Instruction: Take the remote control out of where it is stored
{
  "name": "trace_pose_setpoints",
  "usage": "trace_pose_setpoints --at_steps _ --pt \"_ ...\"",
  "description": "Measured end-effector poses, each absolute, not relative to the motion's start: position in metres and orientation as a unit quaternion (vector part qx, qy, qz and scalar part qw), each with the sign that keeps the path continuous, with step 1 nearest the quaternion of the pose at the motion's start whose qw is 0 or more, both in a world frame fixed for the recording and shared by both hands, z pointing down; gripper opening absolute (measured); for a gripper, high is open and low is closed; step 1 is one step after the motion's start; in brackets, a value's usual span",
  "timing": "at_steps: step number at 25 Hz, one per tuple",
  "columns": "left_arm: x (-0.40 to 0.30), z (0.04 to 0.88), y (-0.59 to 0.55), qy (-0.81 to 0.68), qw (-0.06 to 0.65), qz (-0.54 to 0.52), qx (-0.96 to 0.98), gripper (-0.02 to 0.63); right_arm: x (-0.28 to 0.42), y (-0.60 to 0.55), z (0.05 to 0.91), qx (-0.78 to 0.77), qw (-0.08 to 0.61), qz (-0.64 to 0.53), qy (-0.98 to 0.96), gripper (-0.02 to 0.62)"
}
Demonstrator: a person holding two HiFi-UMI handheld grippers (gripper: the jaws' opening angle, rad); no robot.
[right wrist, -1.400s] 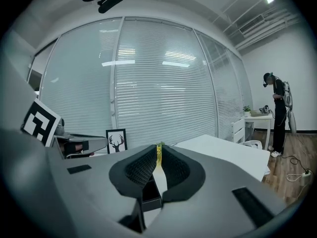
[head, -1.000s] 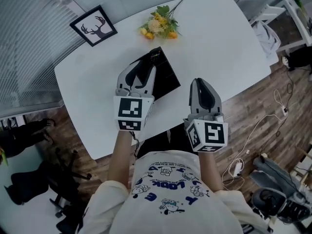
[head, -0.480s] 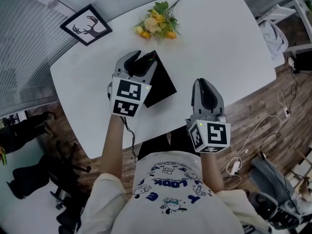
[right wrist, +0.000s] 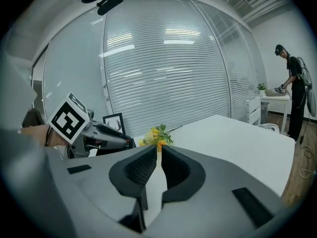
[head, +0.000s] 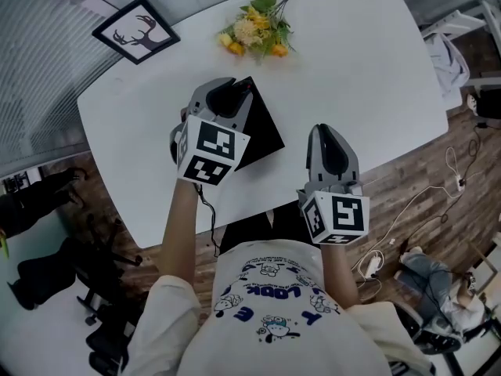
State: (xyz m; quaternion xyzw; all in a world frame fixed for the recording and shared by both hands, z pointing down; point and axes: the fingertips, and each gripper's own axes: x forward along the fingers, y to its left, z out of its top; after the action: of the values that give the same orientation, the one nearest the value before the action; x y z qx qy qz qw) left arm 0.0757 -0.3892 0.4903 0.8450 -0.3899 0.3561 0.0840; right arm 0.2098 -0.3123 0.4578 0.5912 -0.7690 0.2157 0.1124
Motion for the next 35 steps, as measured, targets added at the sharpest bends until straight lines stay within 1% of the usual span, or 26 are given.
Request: trace_pose_setpoints --at_steps 1,3,4,10,16,20,22,27,32,35 --pt "0.075 0.489 -0.389 -0.389 0.083 0.354 0.846 0.131 0.21 -0.312 0.458 0.59 0.113 0.216 -0.769 0.05" --pt "0.076 0.487 -0.384 -0.382 0.084 0.352 0.85 0.085 0.21 -0.313 0.46 0.59 0.114 0.216 -0.77 0.051" --pt "0.077 0.487 -0.381 -0.377 0.085 0.352 0.852 0.08 0.21 -0.313 0.46 0.59 0.113 0.216 -0.769 0.05" --pt "0.082 0.492 -0.377 -0.37 0.082 0.376 0.846 0.081 0.211 -0.314 0.462 0.589 0.113 0.218 -0.769 0.051" --pt "0.084 0.495 -0.377 -0.36 0.104 0.395 0.839 0.08 0.214 -0.314 0.464 0.592 0.113 0.223 -0.766 0.051" --pt "0.087 0.512 -0.373 -0.322 0.095 0.451 0.827 0.092 0.215 -0.315 0.466 0.593 0.112 0.225 -0.765 0.051" --pt "0.09 0.516 -0.373 -0.317 0.097 0.465 0.821 0.086 0.216 -0.315 0.466 0.594 0.112 0.225 -0.764 0.051" --pt "0.09 0.517 -0.376 -0.328 0.136 0.437 0.826 0.074 0.22 -0.318 0.466 0.599 0.112 0.227 -0.76 0.051" --pt "0.087 0.508 -0.373 -0.349 0.13 0.419 0.828 0.069 0.219 -0.317 0.463 0.597 0.111 0.224 -0.762 0.051" --pt "0.08 0.493 -0.369 -0.372 0.131 0.386 0.834 0.069 0.213 -0.316 0.459 0.593 0.109 0.22 -0.767 0.05"
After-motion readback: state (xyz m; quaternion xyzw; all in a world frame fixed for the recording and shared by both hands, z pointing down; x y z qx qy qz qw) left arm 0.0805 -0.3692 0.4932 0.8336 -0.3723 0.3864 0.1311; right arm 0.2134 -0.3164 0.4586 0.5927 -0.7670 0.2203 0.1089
